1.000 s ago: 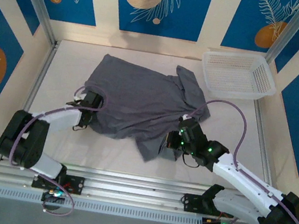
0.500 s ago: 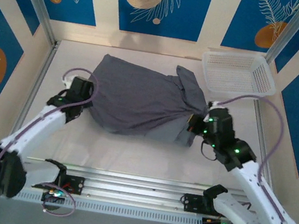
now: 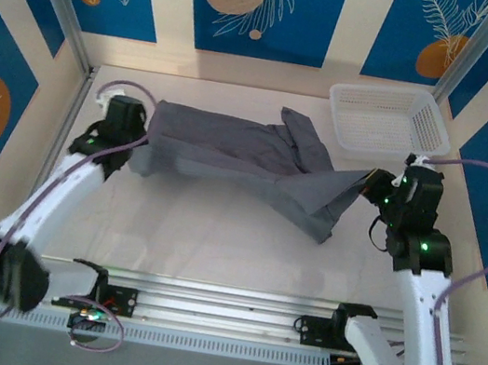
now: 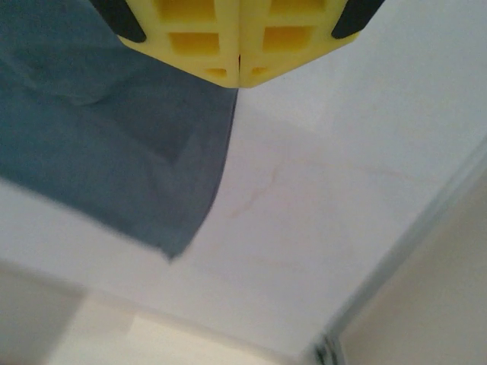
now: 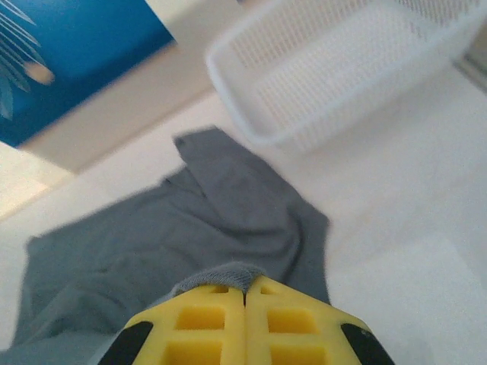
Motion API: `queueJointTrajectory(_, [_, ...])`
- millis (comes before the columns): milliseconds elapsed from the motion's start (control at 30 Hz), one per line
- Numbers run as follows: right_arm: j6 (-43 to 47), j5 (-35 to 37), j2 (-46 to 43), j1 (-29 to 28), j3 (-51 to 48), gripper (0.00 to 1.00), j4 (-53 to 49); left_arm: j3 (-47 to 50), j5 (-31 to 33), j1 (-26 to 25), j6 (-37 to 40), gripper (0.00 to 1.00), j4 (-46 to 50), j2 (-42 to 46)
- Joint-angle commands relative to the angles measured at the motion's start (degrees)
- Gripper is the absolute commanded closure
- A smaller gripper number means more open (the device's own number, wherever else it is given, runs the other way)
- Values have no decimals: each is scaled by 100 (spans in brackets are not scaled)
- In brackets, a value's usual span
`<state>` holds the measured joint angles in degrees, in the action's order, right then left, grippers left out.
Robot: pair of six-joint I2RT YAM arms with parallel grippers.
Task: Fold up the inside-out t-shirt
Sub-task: Flatten out the T-shirt at the center of the table.
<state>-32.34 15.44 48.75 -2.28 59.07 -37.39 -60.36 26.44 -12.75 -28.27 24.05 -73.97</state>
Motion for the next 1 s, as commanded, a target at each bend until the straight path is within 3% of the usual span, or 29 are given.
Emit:
queueJointTrajectory(0, [-82, -596, 95, 106, -341, 100, 99, 190, -596, 69, 153, 100, -811, -688])
queueJointTrajectory(200, [-53, -1003, 293, 97, -565, 100, 92, 156, -990, 67, 32, 100, -1099, -1569])
queueJointTrajectory(333, [-69, -1050, 260, 77, -607, 100, 109, 113, -1006, 63, 102, 73, -856, -1619])
queueJointTrajectory(400, [-67, -1082, 251, 40, -598, 100, 92, 217, -941, 68, 89, 69, -751, -1474])
queueJointTrajectory(567, [-132, -1070, 214, -133, -693, 100, 148, 595, -869, 143, -116, 67, -620, -1220])
queueJointTrajectory(767, [-140, -965, 223, -370, -712, 100, 164, 502, -1723, 420, -111, 62, -879, -1671])
queueJointTrajectory(967, [-117, -894, 216, -502, -684, 100, 118, 233, -1884, 501, -187, 57, -1113, -2133])
